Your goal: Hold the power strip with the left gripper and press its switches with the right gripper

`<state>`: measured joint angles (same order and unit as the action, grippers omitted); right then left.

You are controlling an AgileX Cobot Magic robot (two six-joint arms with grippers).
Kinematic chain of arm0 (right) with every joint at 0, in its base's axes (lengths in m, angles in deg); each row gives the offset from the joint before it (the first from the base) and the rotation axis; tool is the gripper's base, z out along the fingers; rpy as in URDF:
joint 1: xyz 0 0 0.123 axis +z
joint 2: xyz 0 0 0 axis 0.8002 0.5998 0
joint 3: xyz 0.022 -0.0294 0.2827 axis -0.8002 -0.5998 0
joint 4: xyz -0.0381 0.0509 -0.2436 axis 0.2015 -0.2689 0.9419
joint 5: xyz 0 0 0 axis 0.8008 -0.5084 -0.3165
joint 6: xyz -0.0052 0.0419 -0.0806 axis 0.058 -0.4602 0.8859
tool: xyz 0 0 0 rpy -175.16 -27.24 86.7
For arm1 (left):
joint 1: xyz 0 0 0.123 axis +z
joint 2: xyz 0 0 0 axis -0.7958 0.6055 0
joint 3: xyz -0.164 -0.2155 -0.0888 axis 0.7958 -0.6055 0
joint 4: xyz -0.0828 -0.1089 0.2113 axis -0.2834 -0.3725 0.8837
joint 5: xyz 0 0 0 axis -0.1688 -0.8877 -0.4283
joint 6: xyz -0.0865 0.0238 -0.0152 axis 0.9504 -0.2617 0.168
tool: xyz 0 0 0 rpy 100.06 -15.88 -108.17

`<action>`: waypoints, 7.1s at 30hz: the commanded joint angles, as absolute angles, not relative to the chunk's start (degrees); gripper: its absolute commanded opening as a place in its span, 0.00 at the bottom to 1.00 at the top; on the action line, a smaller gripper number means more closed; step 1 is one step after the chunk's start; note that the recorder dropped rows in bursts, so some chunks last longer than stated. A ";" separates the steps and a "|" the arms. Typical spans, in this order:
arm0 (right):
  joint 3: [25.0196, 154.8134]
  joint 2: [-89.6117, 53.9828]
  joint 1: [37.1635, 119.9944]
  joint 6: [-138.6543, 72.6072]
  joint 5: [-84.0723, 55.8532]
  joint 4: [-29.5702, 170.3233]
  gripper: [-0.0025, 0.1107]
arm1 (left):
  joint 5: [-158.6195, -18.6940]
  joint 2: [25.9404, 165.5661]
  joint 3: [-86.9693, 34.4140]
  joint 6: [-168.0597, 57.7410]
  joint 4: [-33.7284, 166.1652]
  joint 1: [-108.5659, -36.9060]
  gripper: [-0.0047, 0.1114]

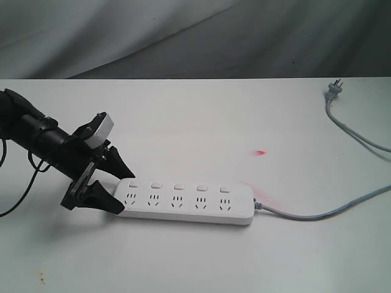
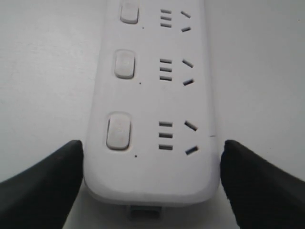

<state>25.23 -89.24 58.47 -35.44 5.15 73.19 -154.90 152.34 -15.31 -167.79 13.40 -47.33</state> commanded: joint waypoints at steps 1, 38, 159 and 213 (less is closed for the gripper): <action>25.02 -89.61 58.36 -35.47 4.42 73.25 0.11 | -152.90 153.78 -15.33 -168.09 14.42 -47.66 0.66; 25.02 -89.61 58.36 -35.47 4.42 73.25 0.11 | -152.89 154.00 -15.33 -168.09 14.79 -46.95 0.46; 113.38 33.83 77.52 56.17 26.73 9.46 0.61 | -152.89 154.00 -15.33 -168.09 14.79 -46.95 0.46; 123.16 44.73 87.43 51.48 25.34 19.24 0.61 | -152.89 154.00 -15.33 -168.09 14.79 -46.95 0.46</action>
